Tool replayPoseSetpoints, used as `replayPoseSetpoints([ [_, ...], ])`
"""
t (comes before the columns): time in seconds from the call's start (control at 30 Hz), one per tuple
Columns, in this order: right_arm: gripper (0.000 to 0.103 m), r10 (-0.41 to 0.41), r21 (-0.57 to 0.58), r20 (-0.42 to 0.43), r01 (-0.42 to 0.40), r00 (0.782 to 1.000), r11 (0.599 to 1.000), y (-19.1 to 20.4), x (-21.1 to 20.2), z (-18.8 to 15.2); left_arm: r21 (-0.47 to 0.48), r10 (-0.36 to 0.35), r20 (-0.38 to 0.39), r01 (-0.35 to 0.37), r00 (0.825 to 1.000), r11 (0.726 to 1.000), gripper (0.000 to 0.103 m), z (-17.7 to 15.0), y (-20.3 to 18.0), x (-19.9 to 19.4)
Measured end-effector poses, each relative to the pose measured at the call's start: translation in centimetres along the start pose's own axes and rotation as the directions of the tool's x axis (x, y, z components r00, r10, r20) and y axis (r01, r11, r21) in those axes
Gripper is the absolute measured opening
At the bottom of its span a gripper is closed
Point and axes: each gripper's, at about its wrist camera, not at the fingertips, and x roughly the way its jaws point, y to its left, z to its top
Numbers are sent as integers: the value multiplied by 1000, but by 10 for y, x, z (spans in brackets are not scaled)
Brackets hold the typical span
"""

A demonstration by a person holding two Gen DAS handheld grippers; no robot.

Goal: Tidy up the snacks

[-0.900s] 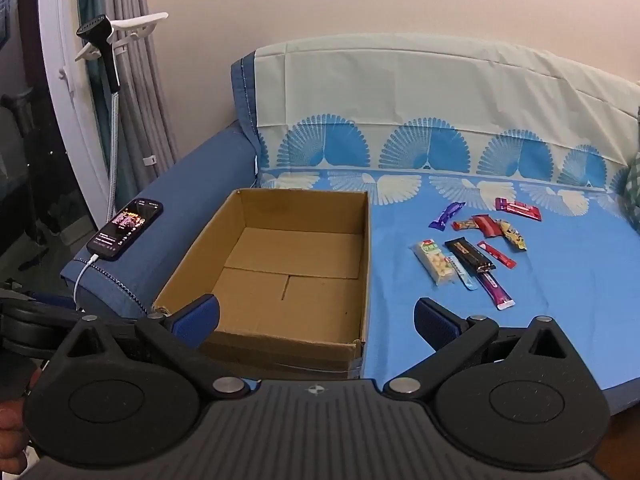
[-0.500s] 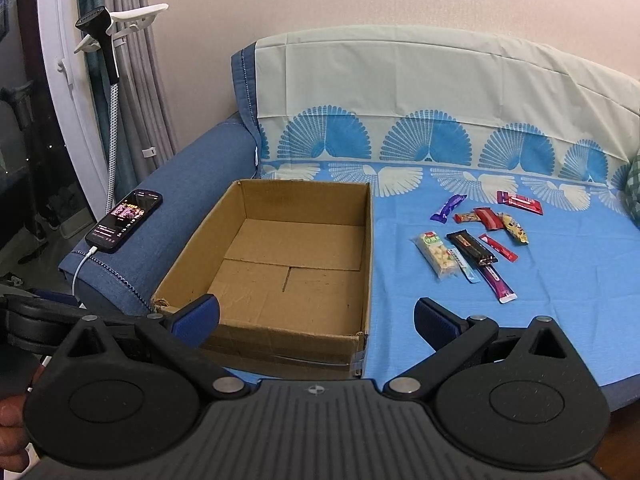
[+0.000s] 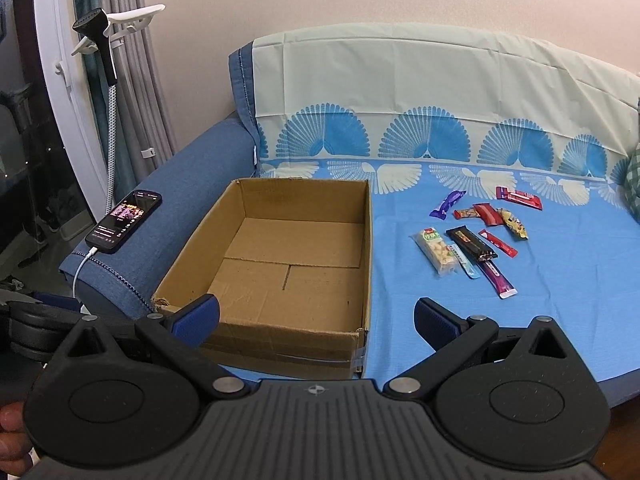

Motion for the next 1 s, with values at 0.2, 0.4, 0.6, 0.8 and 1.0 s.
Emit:
replayPoseSetpoints([
  [0.2,103,11,14,-1,-11,1000,1000,-1,4,-2,3,1,-8,-1,1000,1000,103,0,-1,3],
  [0.4,103,19,21,-3,-18,1000,1000,-3,6,-3,10,3,-17,-3,1000,1000,103,1,-4,7],
  [0.6,103,23,37,-13,-23,1000,999,-8,11,-3,17,10,-30,-10,1000,1000,103,2,-8,11],
  [0.8,103,32,87,-33,-29,999,996,-22,20,-2,36,23,-51,-21,998,999,103,5,-15,18],
  [1.0,103,11,133,-32,-7,999,991,-48,31,-1,69,39,-69,-34,997,997,103,13,-31,26],
])
